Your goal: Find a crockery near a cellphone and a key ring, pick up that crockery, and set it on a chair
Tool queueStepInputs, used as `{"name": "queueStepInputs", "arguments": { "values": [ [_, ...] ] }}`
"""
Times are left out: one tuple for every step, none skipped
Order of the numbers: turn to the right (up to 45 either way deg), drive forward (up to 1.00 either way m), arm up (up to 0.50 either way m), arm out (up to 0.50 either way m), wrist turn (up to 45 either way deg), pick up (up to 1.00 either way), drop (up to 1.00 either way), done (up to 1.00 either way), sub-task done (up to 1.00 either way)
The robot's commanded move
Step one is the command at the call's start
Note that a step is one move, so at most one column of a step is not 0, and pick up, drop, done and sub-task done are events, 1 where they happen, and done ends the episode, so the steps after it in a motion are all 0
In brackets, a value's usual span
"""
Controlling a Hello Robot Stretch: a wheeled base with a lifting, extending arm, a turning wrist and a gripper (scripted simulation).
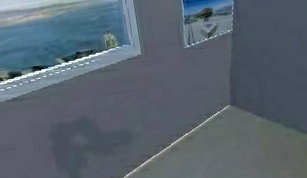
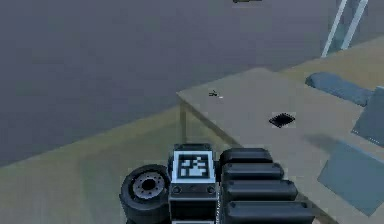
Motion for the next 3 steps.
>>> {"name": "queueStepInputs", "arguments": {
  "values": [
    [45.0, 0.00, 0.00, 0.00, 0.0, 0.00, 0.00, 0.00, 0.00],
    [42.0, 0.00, 0.00, 0.00, 0.0, 0.00, 0.00, 0.00, 0.00],
    [0.0, 0.15, 0.00, 0.00, 0.0, 0.00, 0.00, 0.00, 0.00]
  ]
}}
